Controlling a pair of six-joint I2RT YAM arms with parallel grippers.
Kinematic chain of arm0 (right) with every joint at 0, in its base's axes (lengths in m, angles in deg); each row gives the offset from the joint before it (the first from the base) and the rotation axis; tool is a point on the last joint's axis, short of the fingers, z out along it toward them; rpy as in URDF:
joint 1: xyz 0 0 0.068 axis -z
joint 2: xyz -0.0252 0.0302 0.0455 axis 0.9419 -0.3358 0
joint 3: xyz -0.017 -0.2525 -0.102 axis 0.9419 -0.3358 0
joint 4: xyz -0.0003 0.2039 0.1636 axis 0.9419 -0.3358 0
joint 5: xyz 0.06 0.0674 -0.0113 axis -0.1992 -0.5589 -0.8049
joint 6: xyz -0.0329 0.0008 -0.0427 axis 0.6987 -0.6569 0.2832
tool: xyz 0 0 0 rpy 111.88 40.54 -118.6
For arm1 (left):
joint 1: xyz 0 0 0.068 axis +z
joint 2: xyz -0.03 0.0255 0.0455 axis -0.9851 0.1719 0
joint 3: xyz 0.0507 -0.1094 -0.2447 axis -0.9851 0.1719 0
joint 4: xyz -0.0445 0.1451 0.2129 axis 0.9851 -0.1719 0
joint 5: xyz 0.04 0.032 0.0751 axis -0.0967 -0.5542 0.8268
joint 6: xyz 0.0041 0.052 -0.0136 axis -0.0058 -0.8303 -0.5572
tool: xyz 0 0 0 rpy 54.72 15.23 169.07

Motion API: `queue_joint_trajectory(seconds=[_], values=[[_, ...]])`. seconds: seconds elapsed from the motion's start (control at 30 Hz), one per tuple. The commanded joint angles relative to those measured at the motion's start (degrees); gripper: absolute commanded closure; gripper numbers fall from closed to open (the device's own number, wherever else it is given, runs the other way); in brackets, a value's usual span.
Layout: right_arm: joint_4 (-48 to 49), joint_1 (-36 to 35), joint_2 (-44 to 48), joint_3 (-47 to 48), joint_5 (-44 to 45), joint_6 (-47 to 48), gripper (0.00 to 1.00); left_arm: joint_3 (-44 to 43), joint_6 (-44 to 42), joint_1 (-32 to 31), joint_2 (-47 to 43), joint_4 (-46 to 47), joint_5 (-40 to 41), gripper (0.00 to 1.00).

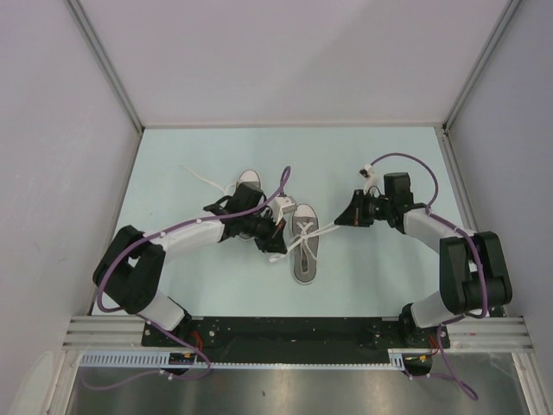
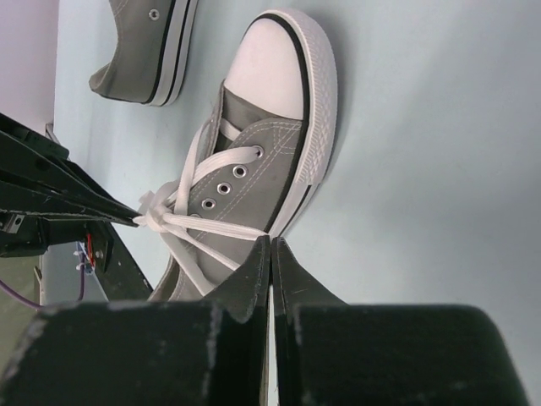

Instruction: Tie the shoes

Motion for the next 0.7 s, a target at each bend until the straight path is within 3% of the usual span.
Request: queue_joint_trajectory(seconds=[0.0, 0.67], values=[[1.8, 1.4, -0.9, 0.0, 1.3, 2.4, 1.00, 0.0, -2.3, 0.8, -2.3, -1.3, -1.6, 1.00], [1.7, 3.4, -3.8, 0.0, 2.7, 3.6, 1.00, 0.3, -5.0, 2.6, 0.0, -3.0, -0.8, 1.00]])
